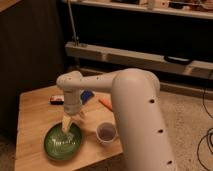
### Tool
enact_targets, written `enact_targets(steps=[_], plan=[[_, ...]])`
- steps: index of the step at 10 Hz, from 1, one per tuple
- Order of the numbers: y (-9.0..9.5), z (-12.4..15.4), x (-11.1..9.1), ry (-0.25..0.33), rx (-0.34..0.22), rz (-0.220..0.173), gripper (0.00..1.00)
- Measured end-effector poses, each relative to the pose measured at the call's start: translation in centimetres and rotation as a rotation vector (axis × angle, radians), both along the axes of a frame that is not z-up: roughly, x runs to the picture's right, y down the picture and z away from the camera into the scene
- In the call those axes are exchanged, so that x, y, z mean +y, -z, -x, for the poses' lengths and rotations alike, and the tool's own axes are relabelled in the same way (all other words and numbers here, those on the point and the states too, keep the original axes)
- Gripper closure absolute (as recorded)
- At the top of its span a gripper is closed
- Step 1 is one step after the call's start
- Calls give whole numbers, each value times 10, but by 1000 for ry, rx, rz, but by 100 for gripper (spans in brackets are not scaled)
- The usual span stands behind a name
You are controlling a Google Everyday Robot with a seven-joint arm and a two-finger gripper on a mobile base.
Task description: Push the ceramic bowl across the table
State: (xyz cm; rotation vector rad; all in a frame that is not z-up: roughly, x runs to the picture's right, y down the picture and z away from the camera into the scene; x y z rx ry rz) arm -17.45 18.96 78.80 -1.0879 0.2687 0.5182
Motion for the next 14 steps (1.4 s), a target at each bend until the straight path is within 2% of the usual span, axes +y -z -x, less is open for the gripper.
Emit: enact_targets(steps=[6,7,8,9,10,12,13,14], plan=[[0,-1,-1,-2,-1,-11,20],[8,-3,0,-1,-27,-70,20],[21,-7,2,-5,-54,-154,20],[46,-15,8,-10,-79,-275,20],[74,-24,20,-17,-100,-386,20],[114,-39,49,-20,-126,-535,20],[134,-47,73,-17,-148,-636,20],[140,-49,86,-16,-162,-668,20]])
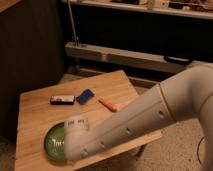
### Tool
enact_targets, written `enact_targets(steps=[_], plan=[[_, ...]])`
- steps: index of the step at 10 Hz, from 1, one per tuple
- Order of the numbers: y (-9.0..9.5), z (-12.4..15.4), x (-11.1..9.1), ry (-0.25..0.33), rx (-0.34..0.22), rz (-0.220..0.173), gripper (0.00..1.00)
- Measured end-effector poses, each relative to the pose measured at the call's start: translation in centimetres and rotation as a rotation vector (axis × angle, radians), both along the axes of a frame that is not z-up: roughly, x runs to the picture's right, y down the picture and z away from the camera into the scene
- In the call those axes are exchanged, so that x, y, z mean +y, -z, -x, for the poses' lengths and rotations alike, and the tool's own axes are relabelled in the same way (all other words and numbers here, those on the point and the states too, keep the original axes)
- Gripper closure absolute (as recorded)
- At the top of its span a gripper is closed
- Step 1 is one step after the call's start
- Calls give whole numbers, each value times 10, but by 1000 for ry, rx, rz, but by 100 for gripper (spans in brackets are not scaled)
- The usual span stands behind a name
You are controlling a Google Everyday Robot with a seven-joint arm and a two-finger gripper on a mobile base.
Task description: Push the ceramic bowl across the table
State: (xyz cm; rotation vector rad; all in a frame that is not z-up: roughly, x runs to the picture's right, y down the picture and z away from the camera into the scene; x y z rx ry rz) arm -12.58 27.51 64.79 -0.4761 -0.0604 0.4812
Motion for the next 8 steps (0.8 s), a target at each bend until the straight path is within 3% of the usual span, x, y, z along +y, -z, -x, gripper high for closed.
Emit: enact_targets(steps=[3,6,8], plan=[[-14,5,28,-3,-55,-41,20],[-51,1,21,-31,-107,-41,20],[-63,0,19,-44,-119,-37,20]])
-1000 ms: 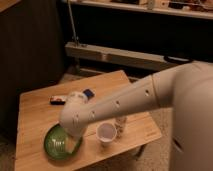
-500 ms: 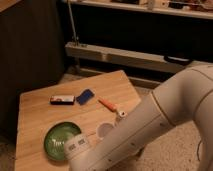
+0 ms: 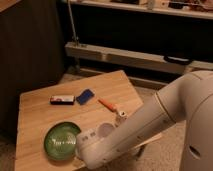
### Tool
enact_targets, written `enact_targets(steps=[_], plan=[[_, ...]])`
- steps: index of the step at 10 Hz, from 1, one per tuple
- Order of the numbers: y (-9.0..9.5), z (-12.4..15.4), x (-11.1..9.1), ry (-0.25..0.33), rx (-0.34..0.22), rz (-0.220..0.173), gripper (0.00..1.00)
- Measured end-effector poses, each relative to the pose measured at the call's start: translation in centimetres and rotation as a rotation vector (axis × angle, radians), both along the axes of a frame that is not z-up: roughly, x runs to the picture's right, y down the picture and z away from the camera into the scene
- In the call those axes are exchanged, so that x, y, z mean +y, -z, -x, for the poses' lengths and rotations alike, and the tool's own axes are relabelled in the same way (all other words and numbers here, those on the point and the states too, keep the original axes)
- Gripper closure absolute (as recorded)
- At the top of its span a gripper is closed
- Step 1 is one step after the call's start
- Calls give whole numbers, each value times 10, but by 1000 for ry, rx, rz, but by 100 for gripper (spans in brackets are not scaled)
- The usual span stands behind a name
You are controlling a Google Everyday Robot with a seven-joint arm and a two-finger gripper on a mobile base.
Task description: Push the ceramic bowl across the table
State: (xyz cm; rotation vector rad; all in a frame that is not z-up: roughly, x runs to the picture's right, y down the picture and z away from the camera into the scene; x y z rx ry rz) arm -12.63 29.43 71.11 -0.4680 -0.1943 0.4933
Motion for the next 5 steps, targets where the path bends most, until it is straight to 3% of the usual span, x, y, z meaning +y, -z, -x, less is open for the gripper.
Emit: enact_targets(steps=[5], plan=[[-24,3,-3,-17,-33,21,20]])
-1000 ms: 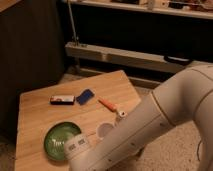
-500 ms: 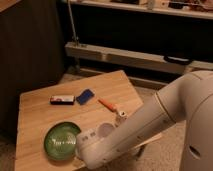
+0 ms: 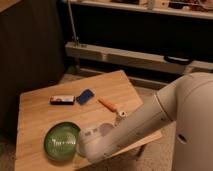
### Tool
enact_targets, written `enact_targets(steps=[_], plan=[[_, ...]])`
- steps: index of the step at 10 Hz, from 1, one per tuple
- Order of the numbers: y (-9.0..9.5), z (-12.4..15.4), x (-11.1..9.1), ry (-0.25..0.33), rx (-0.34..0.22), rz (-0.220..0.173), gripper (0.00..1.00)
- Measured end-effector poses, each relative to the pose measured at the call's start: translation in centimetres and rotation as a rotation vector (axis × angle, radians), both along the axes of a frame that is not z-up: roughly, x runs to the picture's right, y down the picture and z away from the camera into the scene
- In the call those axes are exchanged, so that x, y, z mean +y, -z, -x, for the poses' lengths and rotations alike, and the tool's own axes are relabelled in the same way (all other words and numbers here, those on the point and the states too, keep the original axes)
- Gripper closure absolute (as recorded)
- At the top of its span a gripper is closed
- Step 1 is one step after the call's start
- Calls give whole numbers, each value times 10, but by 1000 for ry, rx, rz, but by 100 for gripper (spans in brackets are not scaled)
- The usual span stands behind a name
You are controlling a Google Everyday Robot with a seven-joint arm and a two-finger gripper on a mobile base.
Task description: Push the ceramic bowl across the table
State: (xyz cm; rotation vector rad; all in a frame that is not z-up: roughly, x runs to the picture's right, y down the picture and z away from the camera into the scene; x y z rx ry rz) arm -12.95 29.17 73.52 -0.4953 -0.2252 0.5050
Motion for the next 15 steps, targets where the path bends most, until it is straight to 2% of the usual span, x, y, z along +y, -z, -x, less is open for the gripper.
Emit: enact_targets(steps=[5,11,15], plan=[[-17,1,-8,-14,-50,28,20],[-35,18,-15,9,-93,69,20],[-44,59,-30,47,-116,80,20]])
